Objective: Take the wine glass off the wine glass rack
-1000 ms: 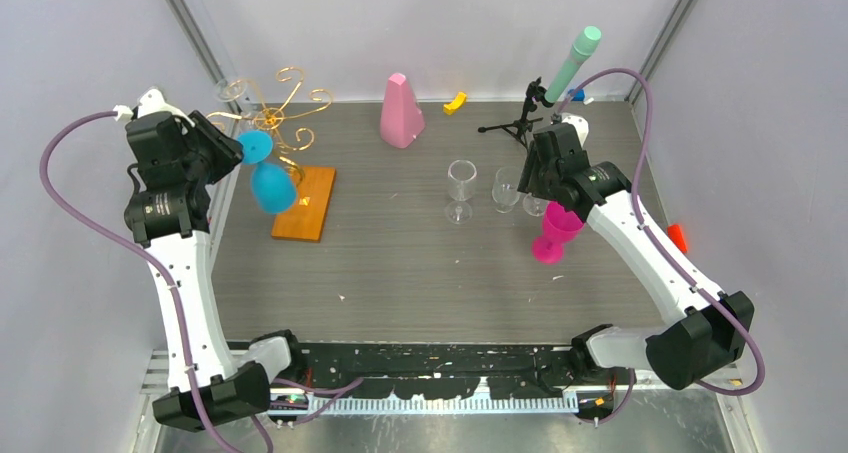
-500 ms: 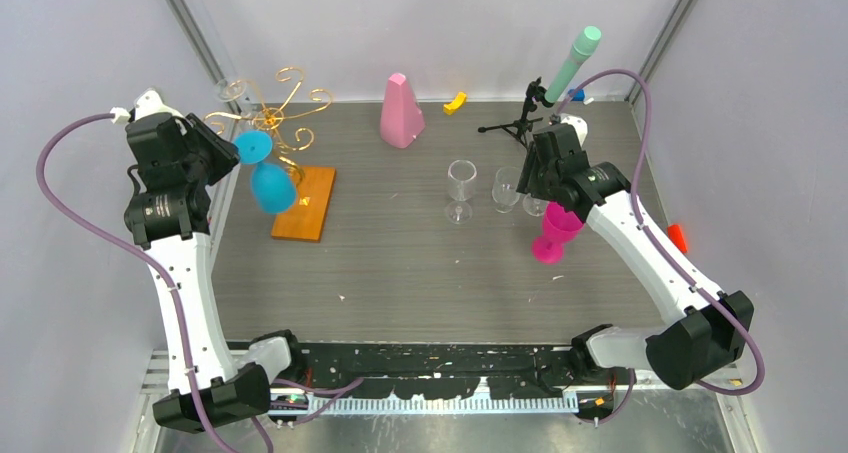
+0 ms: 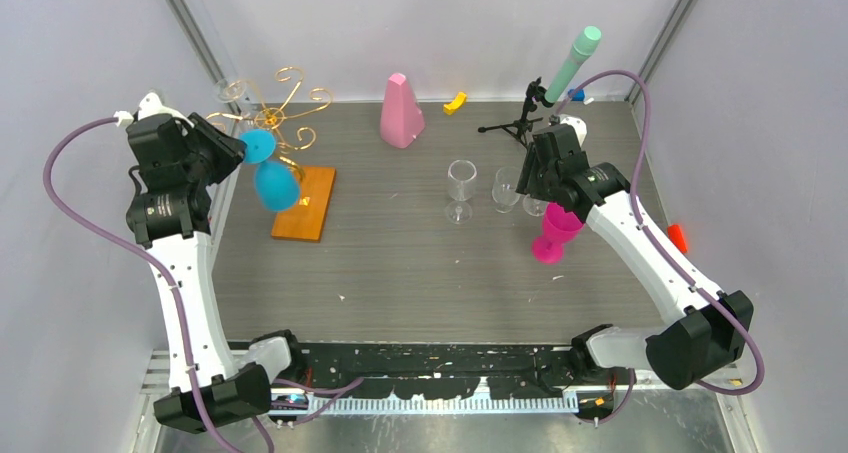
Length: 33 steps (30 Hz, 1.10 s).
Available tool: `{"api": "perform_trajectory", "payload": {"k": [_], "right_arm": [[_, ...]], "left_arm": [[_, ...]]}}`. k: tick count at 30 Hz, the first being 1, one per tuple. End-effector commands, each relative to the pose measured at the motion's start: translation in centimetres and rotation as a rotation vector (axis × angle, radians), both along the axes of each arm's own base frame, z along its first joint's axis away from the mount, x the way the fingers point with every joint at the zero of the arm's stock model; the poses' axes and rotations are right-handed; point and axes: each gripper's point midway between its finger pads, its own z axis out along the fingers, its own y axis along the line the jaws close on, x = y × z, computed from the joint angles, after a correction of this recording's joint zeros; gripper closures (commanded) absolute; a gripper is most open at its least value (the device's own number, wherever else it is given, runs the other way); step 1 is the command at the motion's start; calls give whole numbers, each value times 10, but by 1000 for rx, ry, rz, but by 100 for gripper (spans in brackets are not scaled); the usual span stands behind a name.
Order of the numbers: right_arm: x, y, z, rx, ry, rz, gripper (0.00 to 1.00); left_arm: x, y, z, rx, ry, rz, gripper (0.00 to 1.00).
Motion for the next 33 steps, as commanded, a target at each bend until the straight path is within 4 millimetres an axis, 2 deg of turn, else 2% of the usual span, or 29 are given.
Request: {"api": "perform_trajectory", "payload": {"k": [1,9,15,24,27,33], "right_arm": [[9,3,10,28,-49,-8,46],[10,6,10,39,-47,2,46],[10,6,11,42,-49,1,46],[10,7,9,40,-42,1,46],[11,7,8,42,-41,4,46],[10,8,8,47,-41,7,46]], "left_arm": [[1,-13,6,-95,-36,-26,69],[2,-18,0,-225,-33,27,69],[4,-14,7,-238,-54,53,82],[-5,-12,16,-215,-65,69,90],[-10,-10,19,-195,-67,83,100],[-16,-9,29,-178,-82,89,100]]}}
